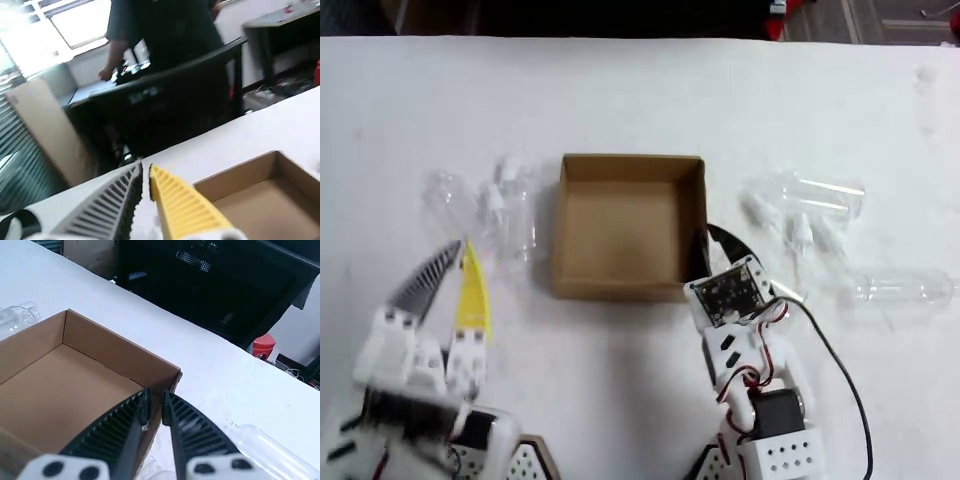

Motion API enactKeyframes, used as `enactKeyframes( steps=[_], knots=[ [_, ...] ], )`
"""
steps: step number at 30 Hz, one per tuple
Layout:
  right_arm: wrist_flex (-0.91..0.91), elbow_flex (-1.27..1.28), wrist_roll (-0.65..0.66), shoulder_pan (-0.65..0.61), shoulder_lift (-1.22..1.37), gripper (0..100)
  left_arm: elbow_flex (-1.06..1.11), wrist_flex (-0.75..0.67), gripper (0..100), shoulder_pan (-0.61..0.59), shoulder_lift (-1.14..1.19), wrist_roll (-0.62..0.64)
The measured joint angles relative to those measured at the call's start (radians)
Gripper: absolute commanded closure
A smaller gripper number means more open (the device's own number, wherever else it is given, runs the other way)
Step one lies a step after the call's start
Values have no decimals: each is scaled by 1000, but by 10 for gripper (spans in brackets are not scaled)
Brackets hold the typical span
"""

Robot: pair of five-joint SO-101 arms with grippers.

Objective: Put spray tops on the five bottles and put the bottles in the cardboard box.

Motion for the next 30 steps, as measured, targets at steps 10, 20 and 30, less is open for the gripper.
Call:
enactKeyframes(
  steps=[10,20,30],
  knots=[
    [0,0,0,0,0,974,-411,25,924,-195,953,29],
    [0,0,9,0,0,974,-1226,365,921,-222,1705,121],
    [0,0,9,0,0,974,-1800,454,919,-439,2236,399]
  ],
)
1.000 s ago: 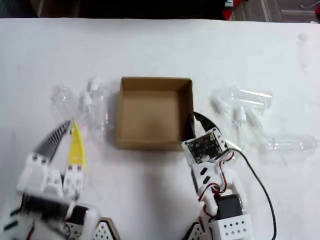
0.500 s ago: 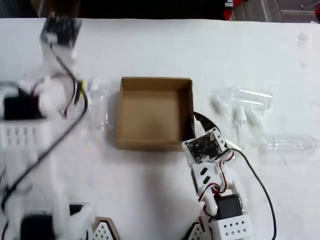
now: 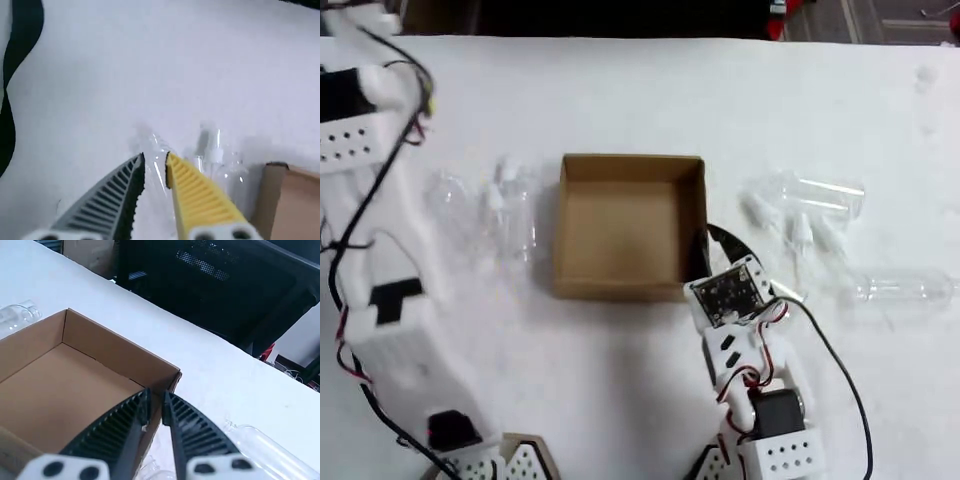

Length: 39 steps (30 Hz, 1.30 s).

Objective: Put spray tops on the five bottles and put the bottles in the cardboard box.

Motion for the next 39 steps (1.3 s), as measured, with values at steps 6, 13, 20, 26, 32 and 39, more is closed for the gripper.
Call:
enactKeyframes(
  steps=[6,13,20,26,32,39],
  knots=[
    [11,0,0,0,0,971,-147,0,854,-35,239,58],
    [21,0,0,0,0,971,-242,0,854,-35,476,61],
    [21,0,0,-6,0,971,-353,0,851,-51,640,91],
    [41,0,2,-23,0,971,-457,-15,850,-87,732,146],
    [43,0,2,-25,0,971,-468,-31,850,-89,796,150],
    [58,0,2,-60,0,971,-468,-31,853,-87,841,143]
  ],
)
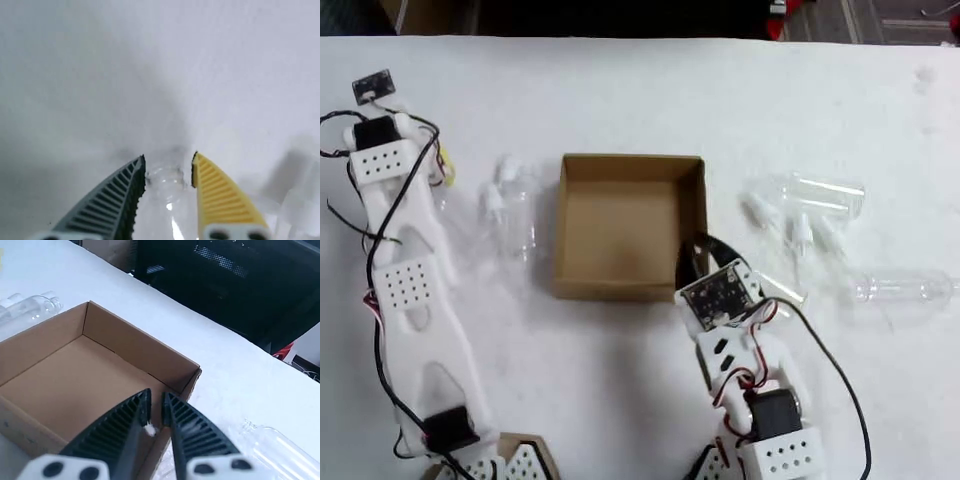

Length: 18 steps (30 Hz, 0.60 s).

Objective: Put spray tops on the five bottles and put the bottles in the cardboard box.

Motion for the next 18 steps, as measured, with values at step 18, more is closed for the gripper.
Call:
enactKeyframes(
  steps=[18],
  knots=[
    [6,0,0,-18,0,971,-29,71,849,3,31,138]
  ],
)
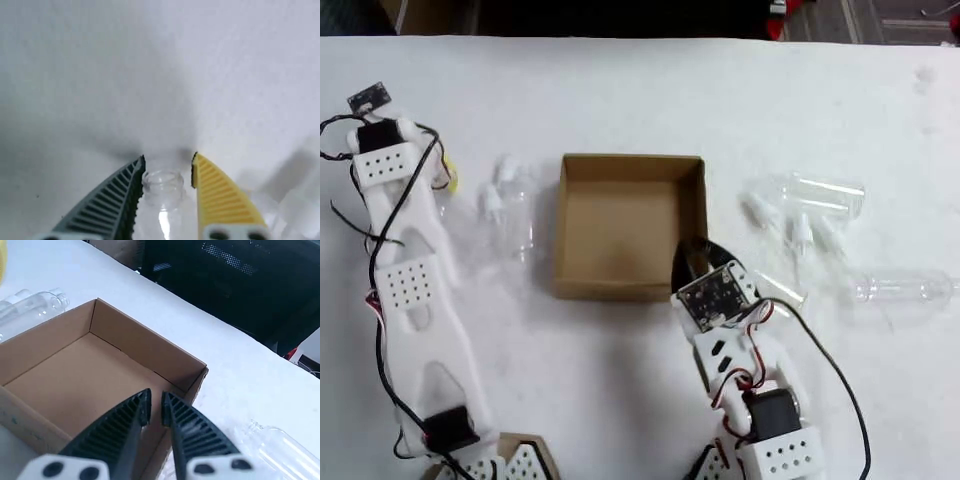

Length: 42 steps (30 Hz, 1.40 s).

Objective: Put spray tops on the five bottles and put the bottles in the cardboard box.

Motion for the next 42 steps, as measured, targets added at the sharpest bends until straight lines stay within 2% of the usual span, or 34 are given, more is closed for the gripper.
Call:
enactKeyframes(
  steps=[4,27,32,42],
  knots=[
    [0,0,0,0,0,971,-49,44,849,6,-5,3],
    [0,0,0,0,0,971,-61,49,854,6,-14,6],
    [0,0,0,0,0,971,-61,52,945,12,-14,6],
    [0,0,0,0,0,971,-61,52,954,25,-14,14]
  ],
)
